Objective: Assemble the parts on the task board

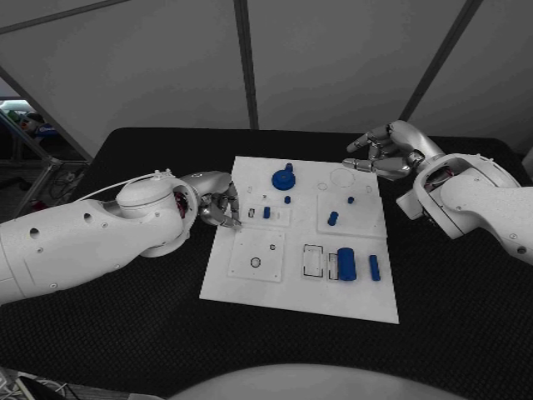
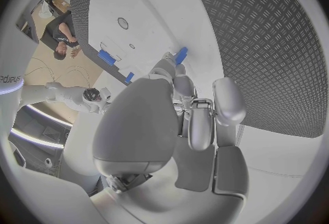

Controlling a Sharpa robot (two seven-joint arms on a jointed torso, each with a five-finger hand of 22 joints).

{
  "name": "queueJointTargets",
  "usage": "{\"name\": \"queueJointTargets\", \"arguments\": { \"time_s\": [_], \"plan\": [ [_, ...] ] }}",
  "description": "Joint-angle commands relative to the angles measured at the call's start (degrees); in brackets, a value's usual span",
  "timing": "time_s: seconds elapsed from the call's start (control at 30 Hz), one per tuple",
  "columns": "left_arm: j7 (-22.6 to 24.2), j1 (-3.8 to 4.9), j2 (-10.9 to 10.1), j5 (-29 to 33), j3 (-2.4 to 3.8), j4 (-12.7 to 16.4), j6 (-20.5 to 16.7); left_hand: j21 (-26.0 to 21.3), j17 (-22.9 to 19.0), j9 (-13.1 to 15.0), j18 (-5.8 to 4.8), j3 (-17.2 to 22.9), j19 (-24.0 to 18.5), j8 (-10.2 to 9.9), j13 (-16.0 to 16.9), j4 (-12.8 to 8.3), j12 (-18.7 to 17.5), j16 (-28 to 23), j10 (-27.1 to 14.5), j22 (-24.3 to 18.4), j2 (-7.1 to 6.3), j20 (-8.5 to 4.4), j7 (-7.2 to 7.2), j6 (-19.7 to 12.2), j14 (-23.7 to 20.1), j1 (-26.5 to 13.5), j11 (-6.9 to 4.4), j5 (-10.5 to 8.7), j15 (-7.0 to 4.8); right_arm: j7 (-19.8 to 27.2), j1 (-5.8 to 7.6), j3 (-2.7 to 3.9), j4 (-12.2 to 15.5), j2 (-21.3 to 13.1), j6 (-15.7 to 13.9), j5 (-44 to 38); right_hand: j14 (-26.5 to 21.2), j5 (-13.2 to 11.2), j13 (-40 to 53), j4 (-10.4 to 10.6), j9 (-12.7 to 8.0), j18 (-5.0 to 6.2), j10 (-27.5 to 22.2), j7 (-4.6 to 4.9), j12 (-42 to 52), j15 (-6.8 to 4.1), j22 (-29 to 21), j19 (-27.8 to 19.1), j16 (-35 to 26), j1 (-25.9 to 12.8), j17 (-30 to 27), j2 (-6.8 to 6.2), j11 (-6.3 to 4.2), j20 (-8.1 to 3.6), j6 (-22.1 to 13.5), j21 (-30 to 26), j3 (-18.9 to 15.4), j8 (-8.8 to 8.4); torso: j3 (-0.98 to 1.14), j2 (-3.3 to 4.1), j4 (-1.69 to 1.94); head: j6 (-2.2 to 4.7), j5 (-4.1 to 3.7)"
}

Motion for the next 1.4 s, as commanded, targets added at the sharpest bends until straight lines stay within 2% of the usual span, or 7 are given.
{"name": "queueJointTargets", "arguments": {
  "time_s": [0.03, 0.2, 0.43, 1.0, 1.4],
  "plan": [
    [-0.23, -0.08, -0.08, 1.01, -0.07, 0.1, 1.4, -0.61, 8.07, 0.21, -5.91, 0.28, -0.51, -0.04, -1.25, 0.35, -0.81, 0.22, -0.77, 5.65, -0.33, 0.24, 0.07, -0.66, 4.17, -0.73, 0.17, 0.01, -0.09, 0.21, 0.08, 0.03, 0.08, -0.02, 0.17, -0.2, 2.72, 0.35, -0.01, 0.09, -0.06, 0.61, 0.12, 0.01, -0.1, -0.26, -0.06, -0.06, -0.24, -0.11, 1.47, 0.66, -0.36, -0.35, 0.39, -0.22, 0.07, 0.32, 0.03, -0.01, -0.01, -0.03, 0.02],
    [-0.58, -0.08, -0.1, 1.43, -0.07, -0.08, 1.8, -1.83, 8.0, 0.51, -5.75, 0.12, -0.94, -0.79, -4.95, 1.15, -3.18, 0.16, -2.4, 5.37, -0.96, 0.57, 0.96, -2.77, 4.14, -2.57, 0.85, 0.0, 0.42, 0.24, 0.08, 0.03, 0.06, -0.02, 0.13, -0.2, 2.72, 0.35, -0.01, 0.09, -0.06, 0.61, 0.12, 0.01, -0.1, -0.26, -0.06, -0.06, -0.24, -0.11, 1.47, 0.66, -0.36, -0.35, 0.39, -0.22, 0.07, 0.32, 0.03, 0.0, -0.02, -0.02, 0.01],
    [-0.9, -0.08, -0.07, 1.56, -0.07, -0.45, 1.59, -2.79, 7.94, 0.31, -5.65, -0.23, -1.2, -2.18, -6.75, 1.48, -4.44, 0.11, -3.29, 5.16, -1.51, 1.13, 2.08, -5.07, 4.13, -3.83, 1.76, 0.01, 1.15, 0.26, 0.07, 0.03, 0.06, -0.03, 0.05, -0.2, 2.73, 0.37, -0.07, 0.09, -0.04, 0.62, 0.08, -0.02, -0.13, -0.28, -0.14, -0.08, -0.24, -0.11, 1.49, 0.73, -0.39, -0.37, 0.53, -0.29, 0.1, 0.42, 0.04, 0.03, -0.03, 0.13, -0.01],
    [-1.03, -0.08, 0.1, 1.59, -0.07, -0.9, 1.51, -3.56, 7.93, -0.15, -5.54, -1.42, -1.27, -3.73, -7.91, 1.63, -5.32, 0.07, -4.19, 5.07, -2.28, 1.95, 3.18, -7.07, 4.11, -5.38, 2.76, -0.05, 2.02, 0.24, 0.07, 0.03, 0.05, -0.03, -0.03, -0.2, 2.73, 0.36, -0.11, 0.07, -0.04, 0.63, 0.05, -0.02, -0.16, -0.28, -0.21, -0.12, -0.26, -0.1, 1.47, 0.71, -0.39, -0.37, 0.54, -0.34, 0.1, 0.43, 0.03, 0.04, -0.04, 0.06, -0.13],
    [-0.93, -0.08, 0.13, 1.69, -0.07, -0.95, 2.31, -3.2, 8.01, -0.08, -5.59, -1.53, -1.09, -3.59, -7.78, 1.65, -5.2, 0.1, -4.04, 5.23, -1.89, 2.07, 3.06, -6.62, 4.13, -5.51, 2.71, 0.03, 2.06, 0.24, 0.07, 0.03, 0.06, -0.05, 0.05, -0.2, 2.73, 0.36, -0.11, 0.07, -0.04, 0.63, 0.05, -0.02, -0.16, -0.28, -0.21, -0.12, -0.26, -0.1, 1.47, 0.71, -0.39, -0.37, 0.54, -0.34, 0.1, 0.43, 0.02, 0.01, -0.04, 0.07, -0.12]
  ]
}}
